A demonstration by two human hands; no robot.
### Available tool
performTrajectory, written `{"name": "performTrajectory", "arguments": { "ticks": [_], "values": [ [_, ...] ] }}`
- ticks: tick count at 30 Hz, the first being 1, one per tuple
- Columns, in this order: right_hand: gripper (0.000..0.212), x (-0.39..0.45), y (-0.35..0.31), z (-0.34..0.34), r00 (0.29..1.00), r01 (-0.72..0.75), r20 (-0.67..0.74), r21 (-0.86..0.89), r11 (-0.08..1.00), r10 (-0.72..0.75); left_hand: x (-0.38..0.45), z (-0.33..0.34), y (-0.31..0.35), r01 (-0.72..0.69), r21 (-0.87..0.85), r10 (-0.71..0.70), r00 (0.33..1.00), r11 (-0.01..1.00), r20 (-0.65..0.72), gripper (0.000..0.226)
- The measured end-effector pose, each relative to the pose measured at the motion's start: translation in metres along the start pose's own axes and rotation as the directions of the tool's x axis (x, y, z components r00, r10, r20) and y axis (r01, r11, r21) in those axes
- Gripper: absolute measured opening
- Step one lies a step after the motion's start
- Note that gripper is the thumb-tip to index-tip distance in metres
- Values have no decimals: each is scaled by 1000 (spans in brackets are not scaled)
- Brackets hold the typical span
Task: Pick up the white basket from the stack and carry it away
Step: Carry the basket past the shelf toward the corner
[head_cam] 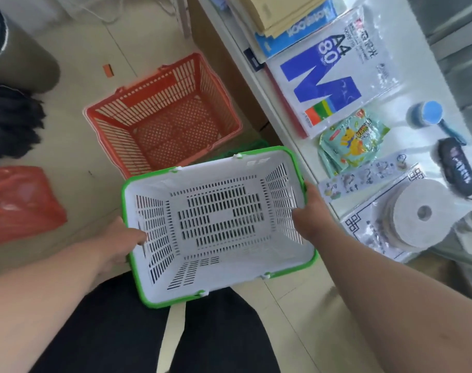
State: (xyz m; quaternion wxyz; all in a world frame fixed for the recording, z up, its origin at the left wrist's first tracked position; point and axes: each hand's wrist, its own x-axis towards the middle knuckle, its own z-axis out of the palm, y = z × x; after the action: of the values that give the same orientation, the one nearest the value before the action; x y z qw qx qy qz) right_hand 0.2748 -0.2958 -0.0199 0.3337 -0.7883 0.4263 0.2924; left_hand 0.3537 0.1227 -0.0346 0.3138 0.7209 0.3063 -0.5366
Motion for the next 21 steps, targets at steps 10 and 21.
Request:
{"name": "performTrajectory", "arguments": {
  "ticks": [10, 21],
  "values": [
    [83, 42, -23, 8, 994, 59, -92, -82, 995, -67, 26, 14, -19, 92, -101, -94, 995, 991, -17, 37],
    [76, 40, -44, 15, 995, 23, -93, -106, 994, -33, 40, 15, -34, 35, 0, -34, 996, 999, -81, 46]
  ]
}}
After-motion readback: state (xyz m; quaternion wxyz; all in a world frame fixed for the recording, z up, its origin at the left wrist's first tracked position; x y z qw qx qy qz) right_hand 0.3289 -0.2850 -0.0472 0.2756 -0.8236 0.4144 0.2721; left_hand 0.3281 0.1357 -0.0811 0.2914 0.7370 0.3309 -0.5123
